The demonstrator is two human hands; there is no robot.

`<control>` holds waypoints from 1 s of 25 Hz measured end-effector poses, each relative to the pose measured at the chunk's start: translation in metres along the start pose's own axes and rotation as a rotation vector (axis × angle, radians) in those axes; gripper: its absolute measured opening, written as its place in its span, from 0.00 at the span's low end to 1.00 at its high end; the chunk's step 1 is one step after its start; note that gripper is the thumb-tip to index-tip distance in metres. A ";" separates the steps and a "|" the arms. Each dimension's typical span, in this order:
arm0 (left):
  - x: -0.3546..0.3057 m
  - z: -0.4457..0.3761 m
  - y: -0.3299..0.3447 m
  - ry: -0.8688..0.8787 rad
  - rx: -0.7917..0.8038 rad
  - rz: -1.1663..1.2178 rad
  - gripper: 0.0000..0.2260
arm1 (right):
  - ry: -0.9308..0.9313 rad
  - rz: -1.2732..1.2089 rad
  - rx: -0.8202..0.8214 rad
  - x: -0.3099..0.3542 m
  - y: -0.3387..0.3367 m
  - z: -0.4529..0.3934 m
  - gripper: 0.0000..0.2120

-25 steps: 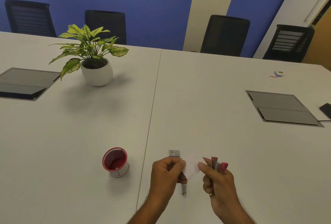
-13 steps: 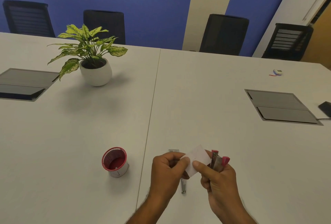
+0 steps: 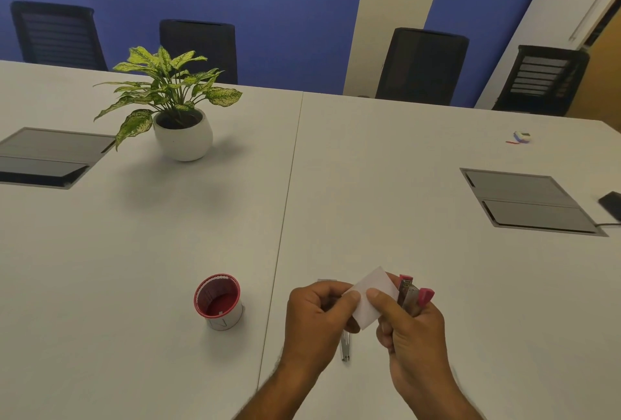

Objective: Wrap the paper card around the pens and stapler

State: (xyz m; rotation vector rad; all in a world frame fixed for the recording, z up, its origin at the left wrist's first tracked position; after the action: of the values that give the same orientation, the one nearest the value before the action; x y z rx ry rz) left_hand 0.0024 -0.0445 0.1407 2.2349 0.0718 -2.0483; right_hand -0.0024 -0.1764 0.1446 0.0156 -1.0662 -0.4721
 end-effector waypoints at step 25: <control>0.026 -0.042 -0.088 0.032 0.040 -0.586 0.06 | 0.409 0.116 0.046 -0.055 -0.001 -0.040 0.04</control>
State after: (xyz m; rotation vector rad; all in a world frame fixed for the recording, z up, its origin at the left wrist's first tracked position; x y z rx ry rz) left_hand 0.0368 0.0468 0.1144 2.4832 0.7790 -2.2769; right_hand 0.0095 -0.1655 0.0786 0.0875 -0.6719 -0.3210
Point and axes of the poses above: each hand's wrist, its own z-axis away from the middle knuckle, its own y-axis out of the palm, x = y × z, the point moved 2 cm from there along -z, towards the middle knuckle, and after that the axes turned 12 degrees about y, right-handed, at the moved point
